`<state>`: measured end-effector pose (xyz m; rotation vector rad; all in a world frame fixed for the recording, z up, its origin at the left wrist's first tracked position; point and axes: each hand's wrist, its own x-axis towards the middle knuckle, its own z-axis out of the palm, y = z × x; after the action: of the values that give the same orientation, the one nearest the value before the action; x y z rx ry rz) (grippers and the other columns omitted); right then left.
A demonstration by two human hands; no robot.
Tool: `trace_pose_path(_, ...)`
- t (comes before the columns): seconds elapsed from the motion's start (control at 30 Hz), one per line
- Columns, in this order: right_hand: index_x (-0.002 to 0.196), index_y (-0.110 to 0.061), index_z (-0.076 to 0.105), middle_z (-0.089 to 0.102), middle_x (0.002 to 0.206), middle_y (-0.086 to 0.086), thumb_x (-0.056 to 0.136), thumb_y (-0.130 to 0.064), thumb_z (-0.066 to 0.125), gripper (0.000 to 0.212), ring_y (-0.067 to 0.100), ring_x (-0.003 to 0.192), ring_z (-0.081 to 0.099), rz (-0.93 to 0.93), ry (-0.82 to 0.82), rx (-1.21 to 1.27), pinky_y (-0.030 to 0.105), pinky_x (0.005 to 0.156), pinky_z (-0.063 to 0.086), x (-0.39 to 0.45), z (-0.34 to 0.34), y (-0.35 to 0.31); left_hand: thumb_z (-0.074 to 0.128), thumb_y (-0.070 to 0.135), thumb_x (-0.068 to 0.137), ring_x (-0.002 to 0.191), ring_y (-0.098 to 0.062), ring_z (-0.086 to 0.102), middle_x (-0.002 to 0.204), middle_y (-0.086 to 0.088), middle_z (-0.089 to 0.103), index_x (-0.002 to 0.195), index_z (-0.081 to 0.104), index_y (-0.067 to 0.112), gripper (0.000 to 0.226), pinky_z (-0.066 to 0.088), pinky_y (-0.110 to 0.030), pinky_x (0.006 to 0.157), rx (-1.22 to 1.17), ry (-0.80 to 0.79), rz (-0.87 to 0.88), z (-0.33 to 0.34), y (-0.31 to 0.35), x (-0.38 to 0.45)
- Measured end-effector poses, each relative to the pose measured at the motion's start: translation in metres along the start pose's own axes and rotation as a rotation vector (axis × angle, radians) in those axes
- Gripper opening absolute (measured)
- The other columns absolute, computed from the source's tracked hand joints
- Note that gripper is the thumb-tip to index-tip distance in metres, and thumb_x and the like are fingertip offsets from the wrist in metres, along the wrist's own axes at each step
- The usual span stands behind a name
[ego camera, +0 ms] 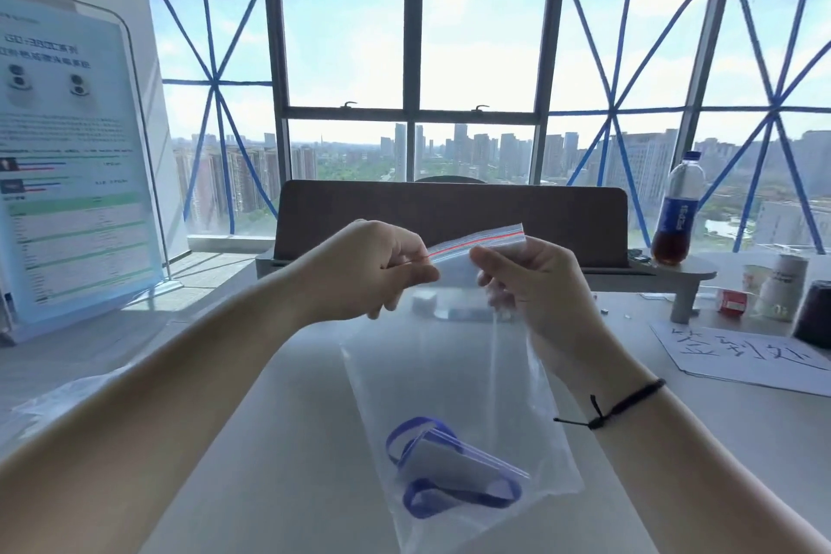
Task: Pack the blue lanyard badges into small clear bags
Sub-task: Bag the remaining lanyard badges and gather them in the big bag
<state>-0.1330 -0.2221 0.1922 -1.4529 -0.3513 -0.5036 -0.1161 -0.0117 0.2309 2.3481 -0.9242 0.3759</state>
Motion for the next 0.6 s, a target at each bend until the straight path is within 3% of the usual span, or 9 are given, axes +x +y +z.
trace_pose_path(0.13,0.07,-0.003,0.069,0.061,0.059,0.01,0.077,-0.018,0.079,0.02,0.015,0.046,0.046,0.003,0.006,-0.002,0.021,0.045,0.04,0.001,-0.008,0.003,0.06,0.037,0.097,0.038,-0.011,0.052,0.047,0.003,0.057,0.084,0.073,0.02,0.026,0.045,-0.019,0.048,-0.05,0.072,0.023,0.001,-0.009,0.001)
trace_pose_path(0.23,0.068,-0.007,0.07,0.061,0.057,0.008,0.079,-0.016,0.079,0.017,0.015,0.046,0.048,0.005,0.011,-0.016,0.02,0.045,0.041,0.0,-0.009,0.007,0.064,0.047,0.091,0.038,-0.009,0.047,0.045,0.002,0.049,0.077,0.074,0.017,0.034,0.041,-0.017,0.046,-0.078,0.074,0.033,0.003,-0.014,0.001)
trace_pose_path(0.3,0.068,-0.009,0.071,0.062,0.055,0.005,0.074,-0.021,0.08,0.016,0.014,0.048,0.05,0.023,0.03,-0.011,0.02,0.047,0.043,0.001,-0.013,0.011,0.071,0.053,0.081,0.04,-0.013,0.048,0.047,-0.009,0.053,0.072,0.073,0.015,0.039,0.042,-0.021,0.046,-0.1,0.08,0.008,0.002,-0.021,0.0)
trace_pose_path(0.37,0.068,-0.012,0.072,0.061,0.055,0.004,0.07,-0.026,0.08,0.017,0.014,0.05,0.05,0.05,0.076,0.014,0.02,0.047,0.042,0.002,-0.019,0.015,0.077,0.053,0.073,0.041,-0.017,0.048,0.048,-0.009,0.056,0.07,0.072,0.011,0.042,0.042,-0.025,0.044,-0.144,0.096,-0.043,-0.003,-0.029,-0.002)
trace_pose_path(0.5,0.067,-0.012,0.07,0.056,0.052,0.002,0.074,-0.024,0.079,0.017,0.015,0.05,0.046,0.082,0.105,0.01,0.019,0.046,0.04,0.002,-0.03,0.021,0.073,0.036,0.083,0.046,-0.016,0.058,0.06,-0.009,0.068,0.077,0.078,0.015,0.022,0.051,-0.038,0.053,-0.209,0.126,-0.042,-0.006,-0.042,-0.007)
trace_pose_path(0.6,0.063,-0.014,0.069,0.054,0.051,0.0,0.078,-0.02,0.079,0.019,0.016,0.048,0.043,0.082,0.086,0.039,0.021,0.047,0.038,0.003,-0.029,0.024,0.069,0.033,0.083,0.055,-0.016,0.064,0.067,-0.011,0.073,0.083,0.078,0.008,0.026,0.055,-0.028,0.056,-0.308,0.129,-0.035,-0.002,-0.047,-0.008)
